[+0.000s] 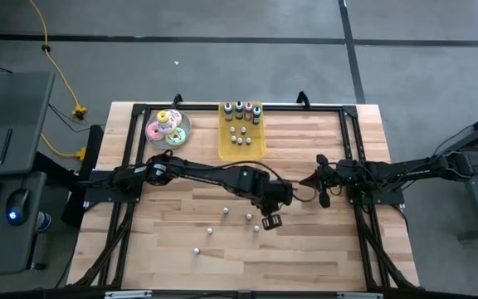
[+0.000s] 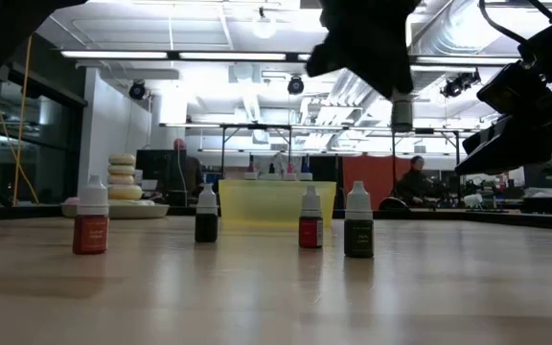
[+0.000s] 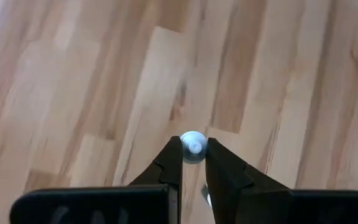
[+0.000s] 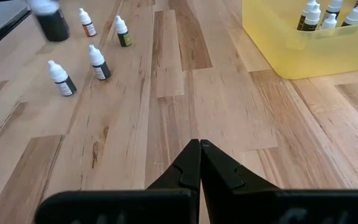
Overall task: Pick & Place food coloring
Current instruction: Put the bottom right small light green food coloring bottle into the yellow bin
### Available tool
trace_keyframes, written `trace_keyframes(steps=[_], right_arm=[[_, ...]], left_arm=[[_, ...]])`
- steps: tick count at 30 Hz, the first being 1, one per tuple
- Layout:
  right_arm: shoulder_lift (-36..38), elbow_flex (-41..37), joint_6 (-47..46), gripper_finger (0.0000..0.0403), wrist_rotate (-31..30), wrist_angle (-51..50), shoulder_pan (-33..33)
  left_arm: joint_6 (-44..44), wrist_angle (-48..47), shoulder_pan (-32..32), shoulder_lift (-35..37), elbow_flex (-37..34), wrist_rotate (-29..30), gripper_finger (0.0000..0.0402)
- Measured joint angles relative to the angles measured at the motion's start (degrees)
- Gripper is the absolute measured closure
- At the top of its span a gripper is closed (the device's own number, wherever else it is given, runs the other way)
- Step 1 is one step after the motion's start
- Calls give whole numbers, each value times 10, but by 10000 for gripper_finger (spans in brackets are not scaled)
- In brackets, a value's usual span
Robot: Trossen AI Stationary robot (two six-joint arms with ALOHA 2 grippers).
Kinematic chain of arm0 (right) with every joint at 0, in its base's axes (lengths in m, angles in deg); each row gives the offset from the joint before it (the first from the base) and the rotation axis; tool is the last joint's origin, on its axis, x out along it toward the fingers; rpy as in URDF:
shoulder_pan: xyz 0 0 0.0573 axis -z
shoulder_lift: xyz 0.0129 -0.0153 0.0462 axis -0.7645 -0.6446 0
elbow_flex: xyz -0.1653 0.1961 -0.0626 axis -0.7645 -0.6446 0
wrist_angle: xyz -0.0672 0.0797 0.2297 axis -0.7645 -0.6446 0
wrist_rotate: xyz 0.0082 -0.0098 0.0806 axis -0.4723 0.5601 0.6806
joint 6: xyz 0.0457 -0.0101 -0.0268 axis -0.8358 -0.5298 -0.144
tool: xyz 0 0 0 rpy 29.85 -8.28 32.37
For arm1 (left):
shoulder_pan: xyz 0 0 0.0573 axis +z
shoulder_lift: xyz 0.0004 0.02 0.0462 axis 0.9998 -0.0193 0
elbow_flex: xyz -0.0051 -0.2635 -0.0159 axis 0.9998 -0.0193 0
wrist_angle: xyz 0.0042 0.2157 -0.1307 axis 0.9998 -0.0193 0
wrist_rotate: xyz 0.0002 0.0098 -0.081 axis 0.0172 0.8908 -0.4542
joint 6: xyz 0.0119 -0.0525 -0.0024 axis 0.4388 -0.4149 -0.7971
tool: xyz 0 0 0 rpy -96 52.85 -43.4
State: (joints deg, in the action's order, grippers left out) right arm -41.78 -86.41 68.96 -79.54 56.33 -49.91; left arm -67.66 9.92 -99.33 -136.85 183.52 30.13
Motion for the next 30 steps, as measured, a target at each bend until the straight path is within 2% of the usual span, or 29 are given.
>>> trace_keyframes(steps=[6,16,30], right_arm=[[0,0,0,402,0,1,0],[-1,0,0,402,0,0,0],[0,0,0,402,0,0,0]], left_arm=[[-83,-39,5,24,0,-11,366],[-119,-98,5,61,-1,-8,366],[-130,-217,43,126,-1,137,366]])
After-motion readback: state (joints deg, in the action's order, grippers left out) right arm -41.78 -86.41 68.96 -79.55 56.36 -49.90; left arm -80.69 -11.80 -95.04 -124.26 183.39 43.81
